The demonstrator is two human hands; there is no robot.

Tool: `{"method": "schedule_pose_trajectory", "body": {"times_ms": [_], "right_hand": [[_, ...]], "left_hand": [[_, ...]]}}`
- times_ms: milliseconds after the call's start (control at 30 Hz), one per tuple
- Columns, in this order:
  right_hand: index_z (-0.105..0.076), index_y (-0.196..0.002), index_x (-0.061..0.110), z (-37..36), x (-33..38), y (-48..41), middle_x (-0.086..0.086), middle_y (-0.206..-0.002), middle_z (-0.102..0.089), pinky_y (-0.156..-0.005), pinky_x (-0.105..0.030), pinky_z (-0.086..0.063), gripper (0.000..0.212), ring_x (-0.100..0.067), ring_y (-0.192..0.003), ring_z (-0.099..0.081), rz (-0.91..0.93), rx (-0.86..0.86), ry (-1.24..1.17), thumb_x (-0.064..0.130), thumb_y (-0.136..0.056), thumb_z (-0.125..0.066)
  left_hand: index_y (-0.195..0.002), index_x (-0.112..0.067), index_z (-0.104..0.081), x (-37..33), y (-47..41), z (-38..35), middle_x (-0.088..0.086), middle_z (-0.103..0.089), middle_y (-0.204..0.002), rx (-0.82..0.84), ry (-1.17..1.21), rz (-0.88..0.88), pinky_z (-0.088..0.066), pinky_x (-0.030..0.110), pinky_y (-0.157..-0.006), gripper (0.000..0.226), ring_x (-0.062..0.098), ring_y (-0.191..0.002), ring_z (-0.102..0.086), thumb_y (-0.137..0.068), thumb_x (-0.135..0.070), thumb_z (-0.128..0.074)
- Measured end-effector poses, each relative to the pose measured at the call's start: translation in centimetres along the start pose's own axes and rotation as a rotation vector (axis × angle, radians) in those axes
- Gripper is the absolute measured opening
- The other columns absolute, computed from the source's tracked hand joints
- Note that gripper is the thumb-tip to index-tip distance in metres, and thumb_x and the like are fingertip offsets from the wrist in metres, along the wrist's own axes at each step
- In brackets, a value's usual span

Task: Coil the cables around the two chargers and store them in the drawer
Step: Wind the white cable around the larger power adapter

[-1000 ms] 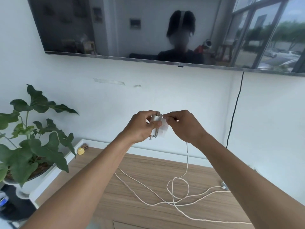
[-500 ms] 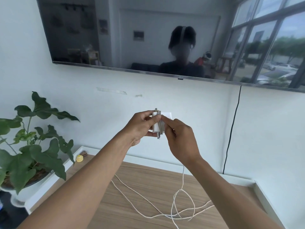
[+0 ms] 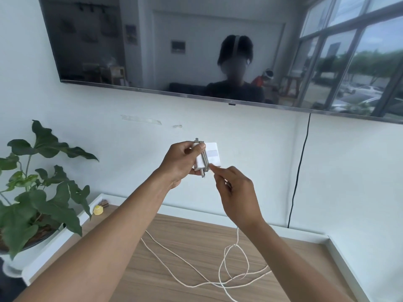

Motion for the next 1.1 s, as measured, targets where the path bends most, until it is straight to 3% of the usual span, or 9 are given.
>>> {"method": "schedule_pose_trajectory", "body": {"times_ms": [133,300,467,600,733,933,1100], "right_hand": [[-0.069,-0.112,0.019,0.0,-1.0,1.0,0.017,-0.065,-0.051,-0.052,-0.010,-0.031,0.027,-0.004,-0.052,-0.045,-0.105,-0.019,-0.145,0.006,-0.095,-0.053],[-0.072,-0.105,0.022,0.3,-0.8,-0.2,0.008,-0.074,-0.056,-0.054,-0.013,-0.035,0.026,-0.006,-0.055,-0.045,-0.095,-0.045,-0.136,0.006,-0.094,-0.055],[-0.073,-0.098,0.024,1.0,-0.5,-1.9,0.010,-0.073,-0.054,-0.053,-0.011,-0.034,0.026,-0.011,-0.052,-0.044,-0.068,-0.052,-0.022,0.005,-0.090,-0.056],[-0.072,-0.098,0.026,1.1,-0.2,-2.5,0.009,-0.075,-0.055,-0.053,-0.028,-0.043,0.025,-0.010,-0.049,-0.043,-0.008,-0.046,0.122,0.008,-0.089,-0.057],[-0.070,-0.103,0.026,0.9,1.1,-2.3,0.006,-0.079,-0.058,-0.049,-0.029,-0.045,0.024,-0.015,-0.049,-0.046,0.102,-0.070,0.278,0.013,-0.088,-0.056],[-0.068,-0.101,0.027,0.1,0.9,-1.7,0.004,-0.079,-0.057,-0.043,-0.034,-0.048,0.023,-0.026,-0.049,-0.054,0.202,-0.031,0.430,0.018,-0.086,-0.052],[-0.066,-0.096,0.026,-0.3,1.2,-2.1,0.004,-0.078,-0.057,-0.043,-0.034,-0.048,0.019,-0.027,-0.048,-0.055,0.251,0.013,0.446,0.016,-0.085,-0.053]], "left_hand": [[-0.096,-0.009,-0.066,-0.4,-0.4,0.3,0.013,-0.063,-0.093,-0.025,-0.014,-0.053,-0.061,0.037,-0.057,0.018,0.027,-0.074,-0.066,-0.095,-0.025,-0.059],[-0.102,-0.010,-0.067,-1.7,-0.3,-0.5,0.008,-0.065,-0.093,0.063,0.021,-0.060,-0.058,0.033,-0.058,0.022,0.024,-0.076,-0.068,-0.095,-0.029,-0.059],[-0.099,-0.013,-0.067,-3.1,-0.4,-0.7,0.012,-0.061,-0.099,0.104,0.003,-0.072,-0.058,0.033,-0.061,0.019,0.024,-0.080,-0.067,-0.093,-0.030,-0.061],[-0.099,-0.016,-0.066,-3.2,-0.4,-0.4,0.013,-0.057,-0.100,0.078,-0.018,-0.081,-0.058,0.033,-0.059,0.014,0.026,-0.082,-0.065,-0.094,-0.028,-0.060],[-0.106,-0.011,-0.064,-2.3,-0.7,0.4,0.013,-0.062,-0.101,-0.011,0.107,0.011,-0.059,0.037,-0.062,0.021,0.028,-0.079,-0.066,-0.096,-0.028,-0.057],[-0.106,-0.014,-0.060,-0.7,0.3,0.0,0.006,-0.061,-0.097,0.081,0.191,0.178,-0.055,0.049,-0.082,0.019,0.035,-0.085,-0.062,-0.100,-0.028,-0.050],[-0.107,-0.012,-0.057,-0.6,0.3,0.1,0.009,-0.064,-0.098,0.103,0.097,0.169,-0.057,0.039,-0.070,0.027,0.028,-0.079,-0.067,-0.094,-0.036,-0.058]]}}
Point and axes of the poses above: each hand's wrist, its own y-axis away from the middle knuckle, its own z-axis out of the back of the hand, x = y × z, the point moved 5 cm from there along -y, towards the middle knuckle
